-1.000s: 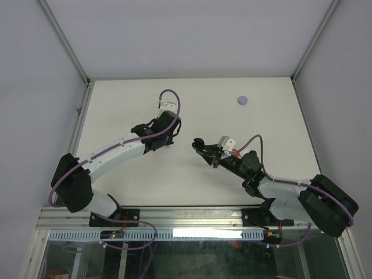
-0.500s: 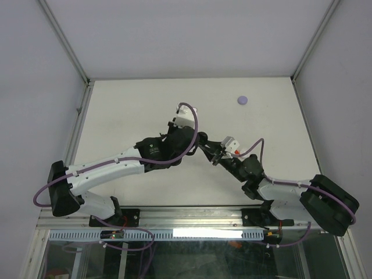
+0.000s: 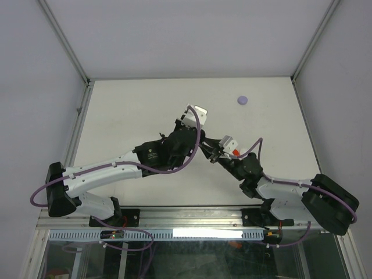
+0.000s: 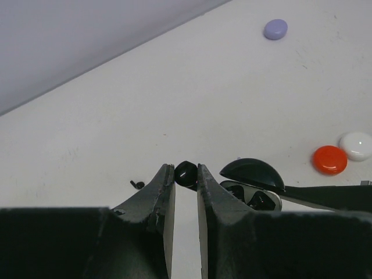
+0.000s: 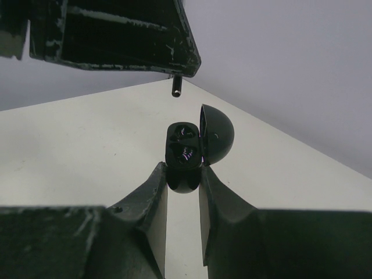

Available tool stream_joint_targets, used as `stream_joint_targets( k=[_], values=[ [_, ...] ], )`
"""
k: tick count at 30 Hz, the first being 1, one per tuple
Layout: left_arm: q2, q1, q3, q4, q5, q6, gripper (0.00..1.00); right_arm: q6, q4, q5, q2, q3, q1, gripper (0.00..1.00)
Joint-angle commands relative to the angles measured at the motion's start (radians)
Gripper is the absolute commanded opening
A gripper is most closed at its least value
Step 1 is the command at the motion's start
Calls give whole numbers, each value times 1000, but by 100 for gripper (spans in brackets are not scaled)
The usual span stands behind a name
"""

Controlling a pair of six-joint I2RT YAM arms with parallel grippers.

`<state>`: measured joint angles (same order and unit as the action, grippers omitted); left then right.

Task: Insert the wireless bluetooth earbuds into the charging case
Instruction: Place the earbud in the charging case.

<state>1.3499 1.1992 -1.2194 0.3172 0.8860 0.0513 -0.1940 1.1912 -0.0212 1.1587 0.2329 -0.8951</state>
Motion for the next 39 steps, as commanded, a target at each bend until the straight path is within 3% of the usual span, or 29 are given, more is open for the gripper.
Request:
stream_joint_targets(
  k=[1, 9, 39],
  values=[
    [-15, 16, 13, -95, -46, -120, 10, -13, 18, -5, -41, 45, -10, 0],
    [-20, 43, 51, -143, -81, -171, 10, 7, -93, -22, -109, 74, -13, 0],
    [19, 96, 73, -204, 15, -297, 11, 34, -85, -27, -145, 60, -13, 0]
  ],
)
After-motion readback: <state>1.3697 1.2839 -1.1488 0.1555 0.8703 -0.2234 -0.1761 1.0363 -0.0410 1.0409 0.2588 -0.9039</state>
